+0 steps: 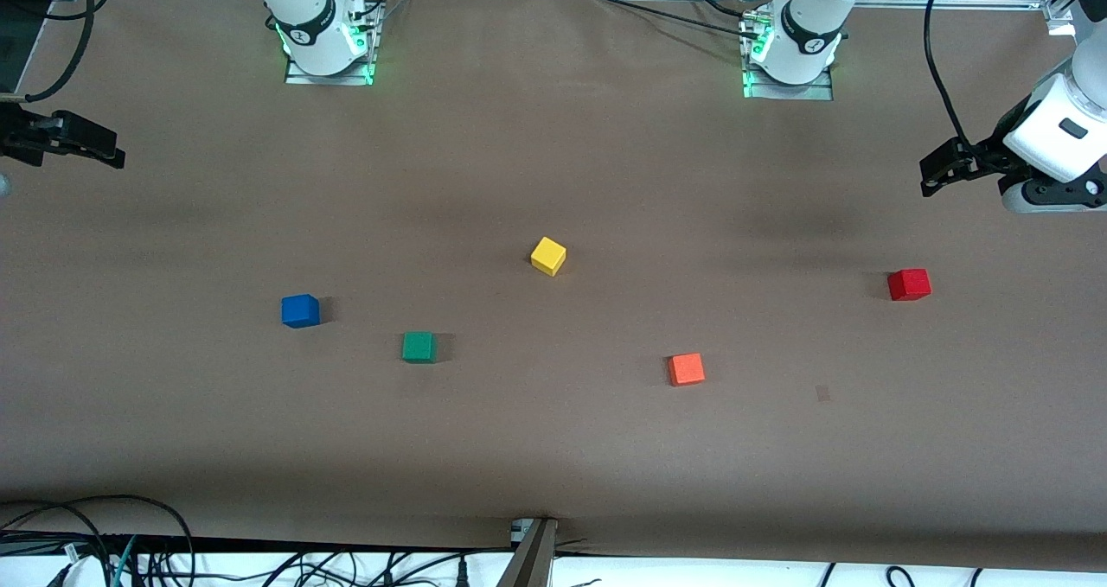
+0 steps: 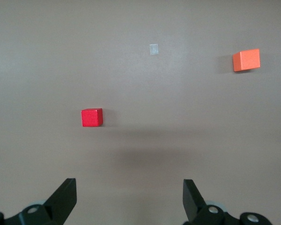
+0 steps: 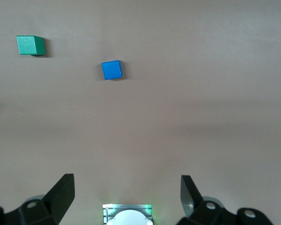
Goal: Pass red block to right arm, stack on blue
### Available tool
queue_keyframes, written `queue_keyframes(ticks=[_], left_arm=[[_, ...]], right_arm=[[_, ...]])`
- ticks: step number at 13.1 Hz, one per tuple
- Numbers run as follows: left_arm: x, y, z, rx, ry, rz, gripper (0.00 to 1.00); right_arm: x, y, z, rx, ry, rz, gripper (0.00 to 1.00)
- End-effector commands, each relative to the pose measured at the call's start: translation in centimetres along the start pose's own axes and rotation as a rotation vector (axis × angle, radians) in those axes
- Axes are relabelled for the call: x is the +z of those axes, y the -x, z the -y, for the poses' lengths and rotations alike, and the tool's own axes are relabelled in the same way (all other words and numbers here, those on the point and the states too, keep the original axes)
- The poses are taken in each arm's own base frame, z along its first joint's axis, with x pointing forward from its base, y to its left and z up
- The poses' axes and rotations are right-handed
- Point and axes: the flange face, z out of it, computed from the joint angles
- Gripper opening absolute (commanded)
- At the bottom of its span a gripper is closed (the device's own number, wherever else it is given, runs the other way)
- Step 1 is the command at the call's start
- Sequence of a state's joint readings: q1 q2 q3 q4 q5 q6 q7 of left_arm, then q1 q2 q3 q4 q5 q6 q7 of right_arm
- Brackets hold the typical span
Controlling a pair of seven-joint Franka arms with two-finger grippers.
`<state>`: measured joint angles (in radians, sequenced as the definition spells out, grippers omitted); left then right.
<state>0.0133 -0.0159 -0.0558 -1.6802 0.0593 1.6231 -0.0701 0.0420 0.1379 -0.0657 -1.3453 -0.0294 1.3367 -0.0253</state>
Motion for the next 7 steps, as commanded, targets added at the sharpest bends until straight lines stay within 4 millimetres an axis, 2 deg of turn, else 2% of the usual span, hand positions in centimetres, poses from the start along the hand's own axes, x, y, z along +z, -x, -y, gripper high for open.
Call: queue_keyframes(ticks=[1, 7], left_arm=[[-0.59, -0.11, -0.21, 0.002, 0.015, 0.007, 1.00], [-0.78, -0.17, -0.12, 0.001, 0.015, 0.004, 1.00]], right_arm=[[-0.43, -0.12, -0.26, 0.004, 0.006, -0.008, 1.00], [-0.43, -0.12, -0.28, 0.006, 0.008, -0.008, 1.00]])
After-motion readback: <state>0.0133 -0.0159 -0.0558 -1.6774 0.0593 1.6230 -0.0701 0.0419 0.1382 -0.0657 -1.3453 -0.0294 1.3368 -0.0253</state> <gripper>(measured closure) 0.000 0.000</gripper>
